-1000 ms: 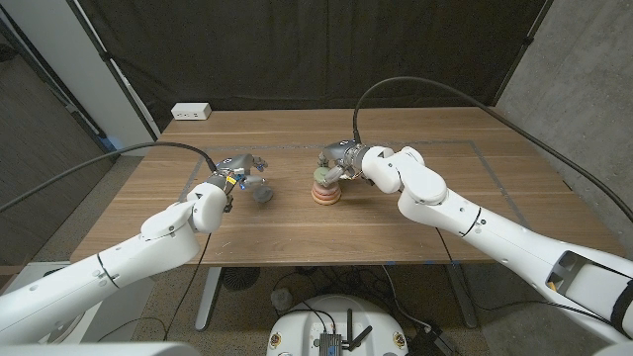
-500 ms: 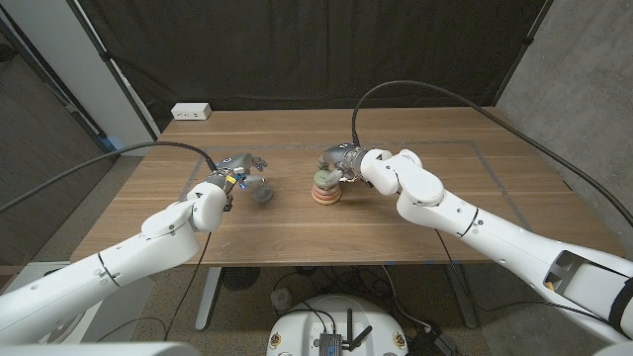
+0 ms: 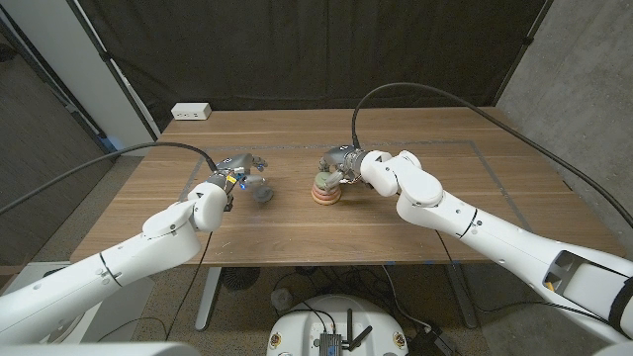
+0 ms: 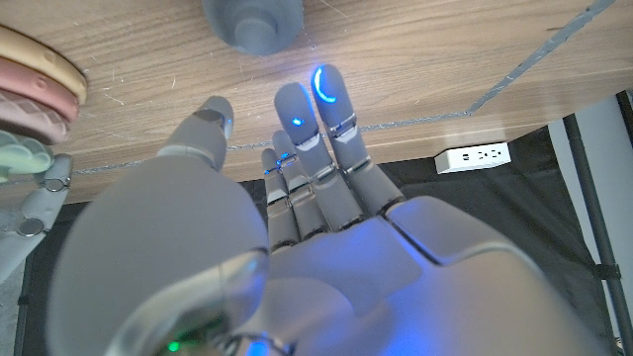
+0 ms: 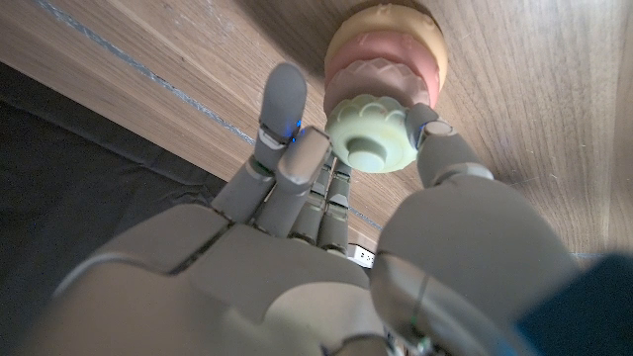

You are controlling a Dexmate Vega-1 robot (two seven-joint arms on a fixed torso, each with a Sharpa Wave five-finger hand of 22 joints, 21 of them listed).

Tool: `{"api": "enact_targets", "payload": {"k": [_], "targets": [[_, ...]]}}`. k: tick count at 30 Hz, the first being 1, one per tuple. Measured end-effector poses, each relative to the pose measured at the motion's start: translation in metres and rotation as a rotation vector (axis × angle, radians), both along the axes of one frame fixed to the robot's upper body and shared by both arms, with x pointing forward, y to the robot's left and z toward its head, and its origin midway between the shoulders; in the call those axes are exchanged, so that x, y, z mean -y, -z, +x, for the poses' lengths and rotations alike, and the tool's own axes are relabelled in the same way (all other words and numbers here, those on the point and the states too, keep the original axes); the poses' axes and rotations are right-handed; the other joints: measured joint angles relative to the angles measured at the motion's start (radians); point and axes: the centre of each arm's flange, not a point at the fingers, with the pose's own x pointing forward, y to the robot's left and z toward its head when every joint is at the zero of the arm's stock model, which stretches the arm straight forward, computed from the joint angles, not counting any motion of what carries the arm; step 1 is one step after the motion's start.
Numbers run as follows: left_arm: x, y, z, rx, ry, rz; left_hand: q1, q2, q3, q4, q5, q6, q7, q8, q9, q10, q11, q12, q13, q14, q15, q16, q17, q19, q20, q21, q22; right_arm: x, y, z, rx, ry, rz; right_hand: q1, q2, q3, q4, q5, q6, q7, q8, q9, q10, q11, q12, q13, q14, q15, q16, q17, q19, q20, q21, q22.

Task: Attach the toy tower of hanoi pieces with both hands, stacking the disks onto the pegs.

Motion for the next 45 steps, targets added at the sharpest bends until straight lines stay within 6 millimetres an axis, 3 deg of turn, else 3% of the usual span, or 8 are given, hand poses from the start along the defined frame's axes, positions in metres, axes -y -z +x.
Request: {"api": "enact_targets", "payload": {"k": [34, 45], "targets": [[0.0025, 0.0044, 0.0022, -0.011, 0.001, -0.004, 0.000, 0.000, 0.010, -0.001, 0.000, 0.000, 0.000, 0.000, 0.000, 0.000, 0.000, -0.002, 0.000, 0.000, 0.000, 0.000, 0.000, 0.000, 0.000, 0.000, 0.000, 0.0006, 0.0077, 0.0057, -0.002, 0.043, -0.045, 0.000, 0.000, 0.000, 0.000, 0.004, 0.000, 0.000, 0.000, 0.007, 0.000, 0.000, -0.008, -0.001, -0.013, 0.002, 0.000, -0.001, -0.009, 0.005, 0.000, 0.000], [0.0039, 0.0045, 0.0034, -0.013, 0.006, -0.003, 0.000, 0.000, 0.010, -0.001, 0.000, 0.000, 0.000, 0.000, 0.000, 0.000, 0.000, -0.002, 0.000, 0.000, 0.000, 0.000, 0.000, 0.000, 0.000, 0.000, 0.000, 0.0022, 0.0074, 0.0064, -0.013, 0.061, -0.056, 0.000, 0.000, -0.015, 0.017, 0.004, -0.009, -0.009, -0.013, 0.007, -0.004, -0.004, -0.019, -0.009, -0.012, 0.002, -0.005, -0.001, -0.009, 0.005, 0.000, -0.005]]}}
